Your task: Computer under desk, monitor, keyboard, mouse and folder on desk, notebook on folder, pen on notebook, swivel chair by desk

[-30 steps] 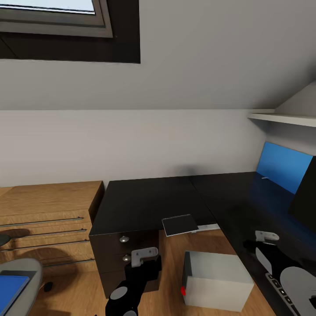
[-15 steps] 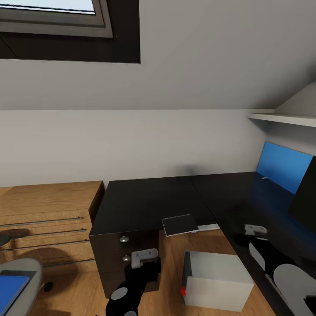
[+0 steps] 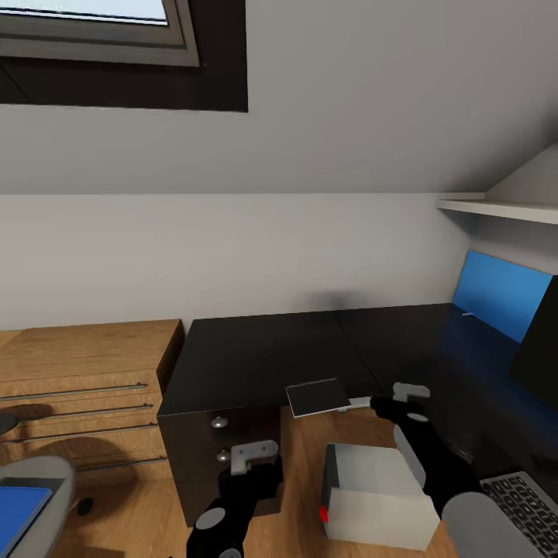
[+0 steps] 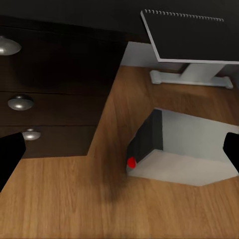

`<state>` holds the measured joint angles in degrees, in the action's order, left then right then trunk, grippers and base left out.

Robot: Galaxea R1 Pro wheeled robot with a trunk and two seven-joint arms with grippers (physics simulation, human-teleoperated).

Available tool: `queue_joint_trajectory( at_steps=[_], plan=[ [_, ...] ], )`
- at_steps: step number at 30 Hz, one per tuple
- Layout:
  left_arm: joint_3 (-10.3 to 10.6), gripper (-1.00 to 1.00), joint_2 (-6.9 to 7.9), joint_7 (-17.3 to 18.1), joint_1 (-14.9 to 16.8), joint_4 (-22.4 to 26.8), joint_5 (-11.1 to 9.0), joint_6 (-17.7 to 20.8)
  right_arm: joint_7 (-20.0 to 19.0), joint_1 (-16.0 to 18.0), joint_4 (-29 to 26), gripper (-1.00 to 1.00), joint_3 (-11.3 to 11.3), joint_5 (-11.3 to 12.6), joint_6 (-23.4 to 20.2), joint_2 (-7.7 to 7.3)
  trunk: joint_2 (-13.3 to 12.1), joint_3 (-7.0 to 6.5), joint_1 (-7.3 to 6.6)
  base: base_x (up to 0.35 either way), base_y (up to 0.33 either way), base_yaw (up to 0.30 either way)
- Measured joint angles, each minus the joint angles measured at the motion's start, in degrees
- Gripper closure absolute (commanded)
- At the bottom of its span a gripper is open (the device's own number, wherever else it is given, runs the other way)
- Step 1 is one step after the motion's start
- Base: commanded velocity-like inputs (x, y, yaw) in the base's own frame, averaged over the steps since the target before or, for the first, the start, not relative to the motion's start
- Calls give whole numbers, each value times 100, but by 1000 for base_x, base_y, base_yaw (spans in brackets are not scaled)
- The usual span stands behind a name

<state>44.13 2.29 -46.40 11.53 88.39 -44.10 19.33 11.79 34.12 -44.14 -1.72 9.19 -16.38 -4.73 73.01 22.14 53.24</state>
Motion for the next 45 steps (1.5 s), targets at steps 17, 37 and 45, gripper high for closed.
queue_joint_trajectory(
  at_steps=[17,37,45],
  plan=[
    [-45,-100,455,-10,-1,-509,-13,-27,230,-755,-107,-100,-65,-286,274,1011,0,0,0,0,0,0],
    [743,-100,-90,608,-2,-5548,30,-2498,24,-1598,3092,-100,-1080,-608,3583,1341,0,1,0,0,0,0],
    [692,-100,-346,2385,1,-6799,18,-3200,-93,-1597,3322,-100,-1065,-585,4307,1343,1,0,0,0,0,0]
  ],
)
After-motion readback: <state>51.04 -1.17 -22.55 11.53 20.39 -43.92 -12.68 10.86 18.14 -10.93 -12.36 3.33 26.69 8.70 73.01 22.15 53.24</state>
